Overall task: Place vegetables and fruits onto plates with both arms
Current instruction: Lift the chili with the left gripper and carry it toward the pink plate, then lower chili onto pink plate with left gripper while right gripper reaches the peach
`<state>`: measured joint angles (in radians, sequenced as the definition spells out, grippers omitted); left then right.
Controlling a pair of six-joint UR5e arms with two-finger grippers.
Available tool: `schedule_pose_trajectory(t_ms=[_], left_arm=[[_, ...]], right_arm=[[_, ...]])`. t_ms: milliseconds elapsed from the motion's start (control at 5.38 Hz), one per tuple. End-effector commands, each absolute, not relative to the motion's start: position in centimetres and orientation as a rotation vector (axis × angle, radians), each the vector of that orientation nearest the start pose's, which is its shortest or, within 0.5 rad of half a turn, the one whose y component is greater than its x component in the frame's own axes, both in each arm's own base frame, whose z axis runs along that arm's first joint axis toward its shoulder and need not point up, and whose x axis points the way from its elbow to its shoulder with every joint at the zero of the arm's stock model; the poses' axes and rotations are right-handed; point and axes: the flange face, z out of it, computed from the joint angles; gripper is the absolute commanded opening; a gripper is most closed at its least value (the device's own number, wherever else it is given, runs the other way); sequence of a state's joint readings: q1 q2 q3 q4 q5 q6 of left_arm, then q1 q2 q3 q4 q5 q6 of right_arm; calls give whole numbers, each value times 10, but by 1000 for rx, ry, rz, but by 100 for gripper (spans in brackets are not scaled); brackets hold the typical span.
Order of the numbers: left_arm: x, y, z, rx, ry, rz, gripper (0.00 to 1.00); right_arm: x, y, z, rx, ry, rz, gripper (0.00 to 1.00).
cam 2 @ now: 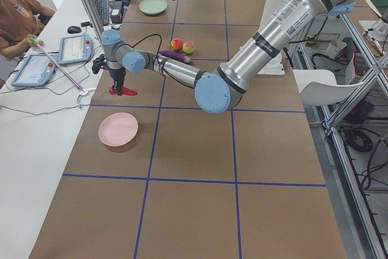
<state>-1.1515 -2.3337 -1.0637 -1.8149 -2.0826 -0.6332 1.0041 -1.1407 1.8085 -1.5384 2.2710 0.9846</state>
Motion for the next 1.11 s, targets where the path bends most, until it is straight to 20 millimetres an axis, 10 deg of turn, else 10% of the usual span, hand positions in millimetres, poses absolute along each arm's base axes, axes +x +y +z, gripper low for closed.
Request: schedule_pose_trajectory(t_ms=[0, 557, 929], left_arm=[[235, -786, 459, 191, 567, -111, 0], [237, -809, 500, 239, 438, -144, 0], [289, -794, 506, 252, 387, -91, 0]], right_arm=[[-334, -527, 277, 4, -975, 197, 99], [-419, -509, 249, 4, -936, 232, 99], [-442, -496, 249, -15, -927, 239, 99]])
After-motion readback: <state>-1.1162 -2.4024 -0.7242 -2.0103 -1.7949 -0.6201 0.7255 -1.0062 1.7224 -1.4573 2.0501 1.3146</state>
